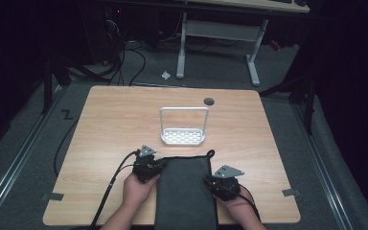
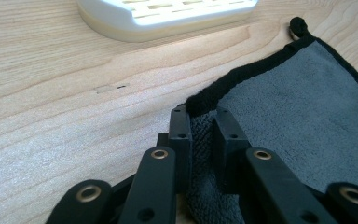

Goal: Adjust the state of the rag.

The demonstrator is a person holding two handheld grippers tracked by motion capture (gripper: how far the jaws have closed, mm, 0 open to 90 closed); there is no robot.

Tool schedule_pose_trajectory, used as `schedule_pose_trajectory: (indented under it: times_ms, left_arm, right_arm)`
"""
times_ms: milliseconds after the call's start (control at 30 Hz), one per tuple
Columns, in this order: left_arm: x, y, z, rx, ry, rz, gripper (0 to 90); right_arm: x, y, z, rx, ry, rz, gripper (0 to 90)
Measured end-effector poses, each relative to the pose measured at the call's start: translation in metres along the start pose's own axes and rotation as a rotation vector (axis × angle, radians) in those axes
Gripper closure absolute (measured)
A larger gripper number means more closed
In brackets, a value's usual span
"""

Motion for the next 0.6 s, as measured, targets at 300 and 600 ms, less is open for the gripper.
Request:
schedule_pose_trajectory:
  times_ms: [300,600]
  left_arm:
    - [0.000,0.000,0.000,0.014,0.009,-0.003,78.9]
    - [0.001,0.000,0.000,0.019,0.014,-0.002,78.5]
  right_arm:
    - [-0.038,-0.008,-0.024,0.055,-0.078,-0.045,52.5]
    - [-0.042,-0.038,-0.037,0.086,-0.101,0.005,35.3]
Point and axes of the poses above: each handheld gripper's, and its own axes: y roughly backward along the jaws, x roughly out of its underside, z roughly to its left, the point moved 10 cm from there along -y, roughly forward along the jaws, and after that the axes turned 2 degrees about z, right-handed, at the moved point
